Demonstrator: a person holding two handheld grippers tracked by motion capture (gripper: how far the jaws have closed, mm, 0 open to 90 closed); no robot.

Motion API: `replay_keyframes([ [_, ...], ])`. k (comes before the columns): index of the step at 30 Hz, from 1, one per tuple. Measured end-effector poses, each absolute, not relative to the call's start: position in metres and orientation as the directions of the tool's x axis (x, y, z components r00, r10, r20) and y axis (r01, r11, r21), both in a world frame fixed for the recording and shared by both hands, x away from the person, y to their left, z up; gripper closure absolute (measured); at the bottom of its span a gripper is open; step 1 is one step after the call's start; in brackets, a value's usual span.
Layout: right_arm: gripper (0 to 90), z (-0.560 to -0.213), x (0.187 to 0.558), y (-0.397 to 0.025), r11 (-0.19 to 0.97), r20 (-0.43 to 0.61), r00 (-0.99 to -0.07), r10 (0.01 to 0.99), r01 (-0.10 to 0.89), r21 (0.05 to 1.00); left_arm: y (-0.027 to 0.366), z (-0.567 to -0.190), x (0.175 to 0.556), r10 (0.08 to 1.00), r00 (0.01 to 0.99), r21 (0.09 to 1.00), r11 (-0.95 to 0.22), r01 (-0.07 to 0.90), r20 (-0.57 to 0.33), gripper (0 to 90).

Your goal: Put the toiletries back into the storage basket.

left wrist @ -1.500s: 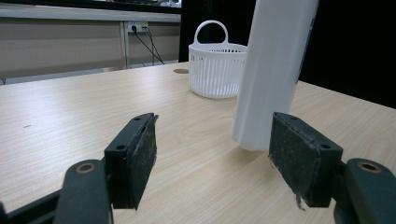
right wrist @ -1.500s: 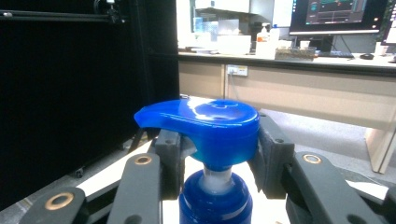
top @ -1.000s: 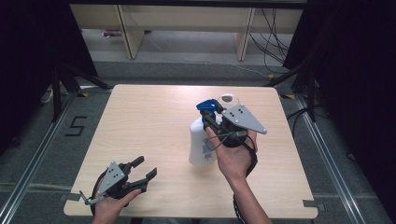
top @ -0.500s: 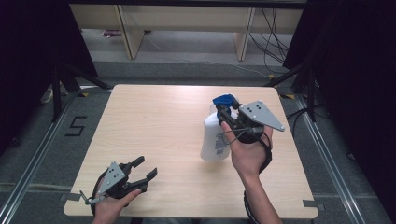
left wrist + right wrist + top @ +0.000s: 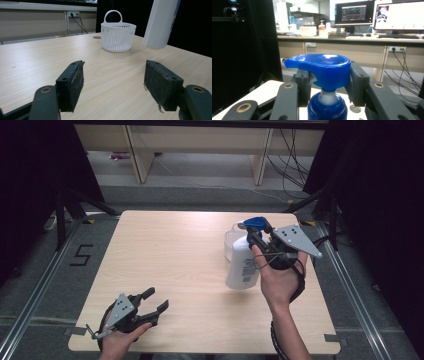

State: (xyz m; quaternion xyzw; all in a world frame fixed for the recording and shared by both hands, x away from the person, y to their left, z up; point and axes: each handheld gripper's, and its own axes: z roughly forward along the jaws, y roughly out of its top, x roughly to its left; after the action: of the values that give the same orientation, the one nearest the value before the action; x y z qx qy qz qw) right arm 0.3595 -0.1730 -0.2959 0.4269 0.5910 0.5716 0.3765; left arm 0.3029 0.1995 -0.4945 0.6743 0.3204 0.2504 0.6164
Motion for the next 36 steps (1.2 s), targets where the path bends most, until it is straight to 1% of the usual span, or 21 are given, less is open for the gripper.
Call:
replay_keyframes([
  [1, 60.5, -0.295, 0.360, -0.174, -0.026, 0.053, -0.348, 0.936, 0.082, 0.996, 0.199, -0.495, 0.303, 0.741, 0.668, 0.991, -0.032, 0.128, -0.062, 31.4],
  [2, 60.5, -0.295, 0.361, -0.177, -0.018, 0.040, -0.336, 0.941, 0.068, 0.998, 0.199, -0.495, 0.303, 0.741, 0.668, 0.991, -0.032, 0.129, -0.063, 31.4],
  [8, 60.5, -0.293, 0.364, -0.185, -0.015, 0.034, -0.312, 0.949, 0.062, 0.998, 0.200, -0.495, 0.303, 0.743, 0.667, 0.991, -0.036, 0.131, -0.061, 31.5],
  [14, 60.5, -0.291, 0.365, -0.190, -0.030, 0.048, -0.298, 0.953, 0.066, 0.997, 0.200, -0.495, 0.303, 0.743, 0.666, 0.990, -0.037, 0.134, -0.063, 31.5],
  [19, 60.5, -0.288, 0.368, -0.194, -0.020, 0.034, -0.280, 0.959, 0.055, 0.998, 0.200, -0.496, 0.303, 0.743, 0.666, 0.990, -0.032, 0.134, -0.066, 31.6],
  [24, 60.5, -0.286, 0.370, -0.197, -0.034, 0.049, -0.264, 0.963, 0.059, 0.998, 0.199, -0.497, 0.305, 0.735, 0.674, 0.992, -0.019, 0.122, -0.069, 31.6],
  [27, 60.5, -0.285, 0.372, -0.199, -0.024, 0.037, -0.260, 0.965, 0.050, 0.998, 0.200, -0.496, 0.305, 0.740, 0.670, 0.991, -0.033, 0.126, -0.061, 31.6],
  [28, 60.5, -0.284, 0.372, -0.199, -0.031, 0.044, -0.259, 0.965, 0.053, 0.998, 0.199, -0.497, 0.305, 0.737, 0.672, 0.991, -0.013, 0.131, -0.079, 31.6],
  [29, 60.5, -0.283, 0.373, -0.201, -0.024, 0.035, -0.257, 0.966, 0.047, 0.999, 0.199, -0.497, 0.305, 0.736, 0.673, 0.992, -0.025, 0.124, -0.066, 31.6],
  [30, 60.5, -0.282, 0.373, -0.200, -0.035, 0.048, -0.259, 0.965, 0.054, 0.998, 0.200, -0.496, 0.304, 0.745, 0.665, 0.990, -0.040, 0.136, -0.062, 31.6],
  [34, 60.5, -0.281, 0.376, -0.203, -0.024, 0.034, -0.245, 0.969, 0.041, 0.999, 0.200, -0.497, 0.305, 0.738, 0.672, 0.992, -0.031, 0.122, -0.059, 31.6],
  [35, 60.5, -0.280, 0.376, -0.203, -0.036, 0.046, -0.247, 0.968, 0.044, 0.998, 0.199, -0.498, 0.305, 0.736, 0.672, 0.992, -0.017, 0.127, -0.074, 31.6],
  [36, 60.5, -0.279, 0.378, -0.204, -0.026, 0.035, -0.240, 0.970, 0.038, 0.999, 0.200, -0.497, 0.304, 0.744, 0.665, 0.990, -0.037, 0.134, -0.062, 31.6],
])
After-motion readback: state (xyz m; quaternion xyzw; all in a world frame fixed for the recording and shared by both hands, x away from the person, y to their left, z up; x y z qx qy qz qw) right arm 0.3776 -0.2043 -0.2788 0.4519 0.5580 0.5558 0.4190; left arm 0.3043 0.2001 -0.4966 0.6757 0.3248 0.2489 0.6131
